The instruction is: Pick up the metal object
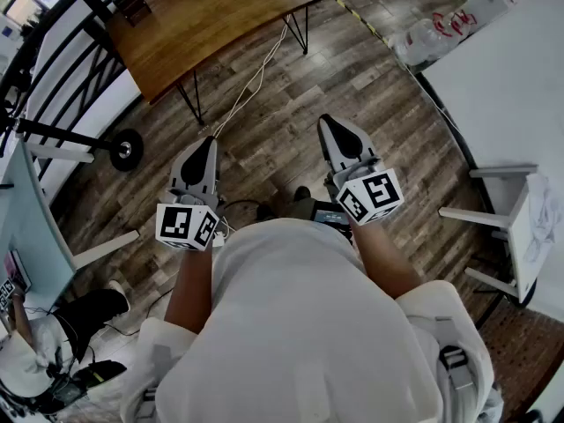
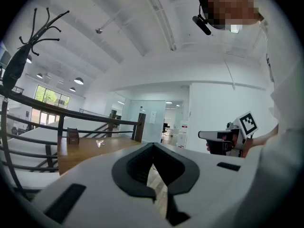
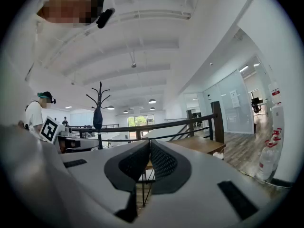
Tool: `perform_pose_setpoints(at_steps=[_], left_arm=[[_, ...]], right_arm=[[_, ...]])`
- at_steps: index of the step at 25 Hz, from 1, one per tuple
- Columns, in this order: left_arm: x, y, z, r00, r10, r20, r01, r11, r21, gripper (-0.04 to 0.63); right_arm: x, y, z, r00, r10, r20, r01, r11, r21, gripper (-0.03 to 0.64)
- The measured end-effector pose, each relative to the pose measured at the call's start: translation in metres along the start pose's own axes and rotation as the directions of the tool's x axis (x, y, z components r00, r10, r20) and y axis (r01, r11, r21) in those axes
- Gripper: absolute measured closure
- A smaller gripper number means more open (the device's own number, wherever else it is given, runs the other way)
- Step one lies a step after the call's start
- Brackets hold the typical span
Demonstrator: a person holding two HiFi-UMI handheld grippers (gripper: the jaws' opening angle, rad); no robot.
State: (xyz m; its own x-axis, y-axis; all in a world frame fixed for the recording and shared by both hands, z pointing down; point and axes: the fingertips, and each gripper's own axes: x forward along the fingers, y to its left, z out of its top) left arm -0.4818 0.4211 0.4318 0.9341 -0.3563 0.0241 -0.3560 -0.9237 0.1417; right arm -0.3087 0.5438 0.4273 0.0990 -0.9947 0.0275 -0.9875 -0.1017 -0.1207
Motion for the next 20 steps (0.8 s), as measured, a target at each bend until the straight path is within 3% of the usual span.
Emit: perform_pose_setpoints(at_steps=[13, 20], left_arm=[[-0.016, 0.001, 0.001, 1.0, 0.003, 0.013, -0.002, 0.999, -0.043, 0.581], [-0.024, 0.009, -0.008, 1.0, -0.002, 0.013, 0.003, 0.997, -0.083, 0.581]], right_arm=[[-0.008, 0.011, 0.002, 1.0, 0.02, 0.013, -0.021, 0.999, 0.043, 0.592], [-0.005, 0.018, -0.005, 0.999, 0.025, -0.025, -0.024, 0.999, 0.032, 0.592]])
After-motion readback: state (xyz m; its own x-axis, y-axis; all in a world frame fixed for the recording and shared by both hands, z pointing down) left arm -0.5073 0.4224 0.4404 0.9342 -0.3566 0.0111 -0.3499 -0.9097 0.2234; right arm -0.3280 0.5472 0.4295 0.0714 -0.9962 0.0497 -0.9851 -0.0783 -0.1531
